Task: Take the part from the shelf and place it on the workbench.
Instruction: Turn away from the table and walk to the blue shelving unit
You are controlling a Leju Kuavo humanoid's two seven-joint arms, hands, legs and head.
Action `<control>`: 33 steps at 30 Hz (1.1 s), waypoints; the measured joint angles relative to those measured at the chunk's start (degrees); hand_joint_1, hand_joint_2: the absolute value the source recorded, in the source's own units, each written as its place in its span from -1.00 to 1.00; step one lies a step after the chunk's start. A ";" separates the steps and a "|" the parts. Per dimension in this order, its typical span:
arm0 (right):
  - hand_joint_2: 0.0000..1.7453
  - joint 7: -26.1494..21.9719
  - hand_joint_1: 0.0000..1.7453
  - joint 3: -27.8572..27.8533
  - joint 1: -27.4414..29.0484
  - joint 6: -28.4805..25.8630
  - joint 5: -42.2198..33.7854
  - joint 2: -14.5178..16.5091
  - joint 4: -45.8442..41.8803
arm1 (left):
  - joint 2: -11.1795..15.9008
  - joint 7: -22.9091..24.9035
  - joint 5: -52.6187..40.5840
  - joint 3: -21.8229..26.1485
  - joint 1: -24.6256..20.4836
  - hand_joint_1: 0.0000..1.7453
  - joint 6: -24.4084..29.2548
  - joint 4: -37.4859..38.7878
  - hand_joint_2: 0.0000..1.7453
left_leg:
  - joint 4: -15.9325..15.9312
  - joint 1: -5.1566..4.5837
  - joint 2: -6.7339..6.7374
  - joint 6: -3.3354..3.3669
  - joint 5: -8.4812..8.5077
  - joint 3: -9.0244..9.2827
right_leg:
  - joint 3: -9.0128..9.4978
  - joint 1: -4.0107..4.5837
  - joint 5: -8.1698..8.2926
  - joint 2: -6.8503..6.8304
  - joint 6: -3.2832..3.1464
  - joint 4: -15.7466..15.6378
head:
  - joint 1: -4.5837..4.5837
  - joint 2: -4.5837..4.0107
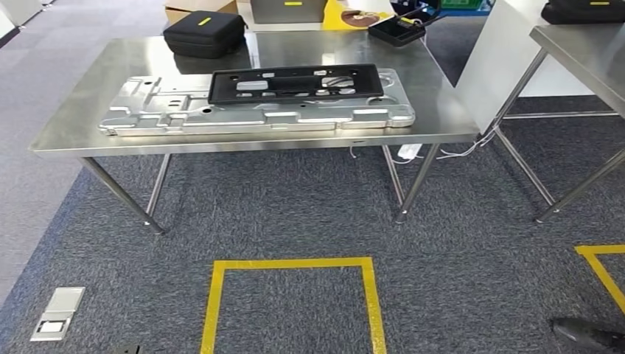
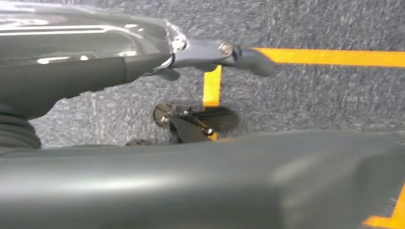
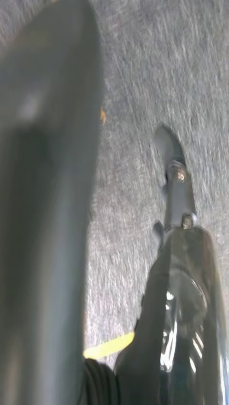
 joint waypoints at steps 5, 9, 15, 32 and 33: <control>-1.00 -0.06 -1.00 0.00 0.04 0.07 0.05 0.01 0.03 | -0.02 -0.03 0.01 0.00 0.04 -1.00 0.00 0.00 -1.00 | 13.64 0.57 -0.19 -1.07 -8.17 -1.46 | -4.67 0.14 3.09 -0.38 -0.53 0.84 | -0.08 0.00; -1.00 -0.05 -1.00 0.00 -0.09 0.60 0.23 0.02 0.05 | -0.01 -0.04 0.21 0.00 -0.15 -1.00 0.00 -0.01 -1.00 | 1.93 0.41 -0.39 -0.21 -3.92 8.77 | -7.93 0.26 4.79 -0.36 0.09 2.25 | -0.08 0.00; 1.00 1.14 -1.00 -0.01 -0.13 2.48 0.05 -0.10 0.44 | -0.02 1.03 0.74 0.11 -0.28 -1.00 0.21 -0.02 -0.50 | -5.42 0.26 -0.14 1.98 -3.74 11.25 | -10.52 0.25 5.02 -0.10 1.87 4.21 | 0.00 0.00; 1.00 7.66 -1.00 -0.10 -0.31 5.72 0.23 -0.54 1.56 | 0.07 2.99 -0.36 0.15 -0.38 -1.00 1.05 -0.02 1.00 | 3.90 0.24 -0.26 -0.10 -6.06 3.12 | -4.44 0.01 2.56 -0.09 -0.42 1.26 | -0.02 0.00; 1.00 7.89 -1.00 -0.11 -0.28 5.86 0.23 -0.54 1.61 | 0.07 2.89 -0.37 0.14 -0.36 -1.00 1.05 -0.02 1.00 | 7.86 0.47 -0.30 -0.45 -8.14 1.49 | -4.73 0.01 2.70 -0.11 -0.49 1.30 | -0.02 0.00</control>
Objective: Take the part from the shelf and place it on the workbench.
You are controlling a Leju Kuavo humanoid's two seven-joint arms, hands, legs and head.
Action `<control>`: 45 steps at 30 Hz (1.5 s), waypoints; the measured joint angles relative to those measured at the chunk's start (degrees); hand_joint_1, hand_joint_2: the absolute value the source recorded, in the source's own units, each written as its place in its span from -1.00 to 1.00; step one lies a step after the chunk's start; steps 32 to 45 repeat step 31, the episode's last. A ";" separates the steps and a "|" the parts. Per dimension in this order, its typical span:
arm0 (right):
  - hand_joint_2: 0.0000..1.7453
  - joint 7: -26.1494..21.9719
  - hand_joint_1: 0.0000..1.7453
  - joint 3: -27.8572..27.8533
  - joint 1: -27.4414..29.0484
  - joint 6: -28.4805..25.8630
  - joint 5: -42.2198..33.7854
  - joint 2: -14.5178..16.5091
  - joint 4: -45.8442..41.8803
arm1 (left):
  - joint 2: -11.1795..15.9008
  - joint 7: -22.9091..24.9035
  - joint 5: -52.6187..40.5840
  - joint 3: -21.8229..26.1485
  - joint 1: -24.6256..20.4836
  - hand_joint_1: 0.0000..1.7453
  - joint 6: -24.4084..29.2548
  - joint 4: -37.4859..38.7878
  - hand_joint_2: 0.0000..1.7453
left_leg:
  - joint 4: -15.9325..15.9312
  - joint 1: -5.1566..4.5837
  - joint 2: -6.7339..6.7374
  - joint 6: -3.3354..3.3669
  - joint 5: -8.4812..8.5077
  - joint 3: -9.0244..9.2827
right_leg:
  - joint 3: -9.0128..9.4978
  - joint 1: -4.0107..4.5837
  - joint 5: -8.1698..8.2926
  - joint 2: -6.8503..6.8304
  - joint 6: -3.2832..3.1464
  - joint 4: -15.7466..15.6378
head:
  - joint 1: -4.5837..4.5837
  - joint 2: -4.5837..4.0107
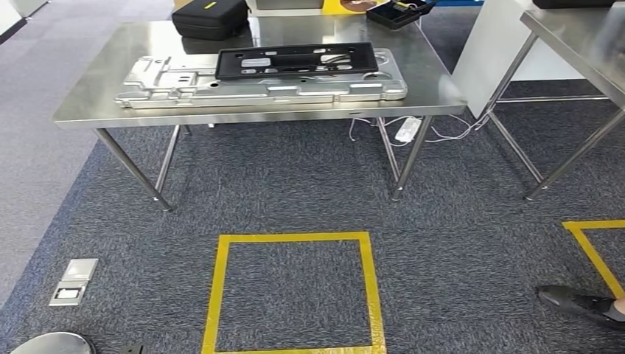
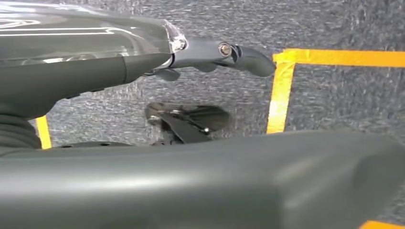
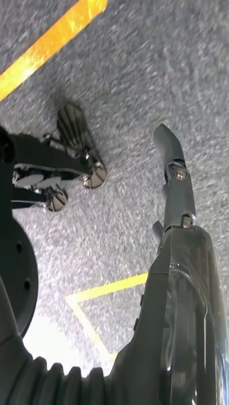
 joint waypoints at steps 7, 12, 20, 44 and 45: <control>1.00 0.42 -1.00 -0.05 -0.02 0.21 0.02 0.18 0.32 | 0.00 -0.05 -0.38 -0.09 0.07 -1.00 0.15 0.00 1.00 | -8.61 0.54 -0.06 -0.15 5.60 5.28 | -0.80 0.00 0.15 0.02 0.87 0.84 | 0.00 0.00; 1.00 0.51 -1.00 0.53 0.12 0.58 -0.48 0.01 0.33 | 0.05 0.44 0.19 -0.96 0.31 -1.00 0.19 -0.06 1.00 | -10.87 0.31 -0.09 0.91 5.98 5.42 | -1.25 0.14 0.63 -0.01 1.40 0.50 | 0.05 0.00; 1.00 1.19 -1.00 7.85 1.44 0.79 -6.68 -1.20 0.16 | 0.57 2.61 7.26 -8.69 1.56 -1.00 0.75 -0.79 1.00 | -10.79 -0.02 -0.07 1.39 6.13 5.33 | -1.16 -0.02 1.34 0.05 1.01 0.14 | 0.07 0.00; 1.00 2.51 -1.00 20.83 3.37 -0.11 -16.26 -2.29 -0.94 | 2.24 5.65 18.10 -21.16 3.80 -1.00 1.03 -2.45 1.00 | -10.61 0.00 -0.07 1.52 6.05 5.13 | -1.44 -0.10 1.23 0.05 2.75 0.28 | 0.06 0.00; 1.00 2.51 -1.00 20.83 3.37 -0.11 -16.26 -2.29 -0.94 | 2.24 5.65 18.10 -21.16 3.80 -1.00 1.03 -2.45 1.00 | -10.61 0.00 -0.07 1.52 6.05 5.13 | -1.44 -0.10 1.23 0.05 2.75 0.28 | 0.06 0.00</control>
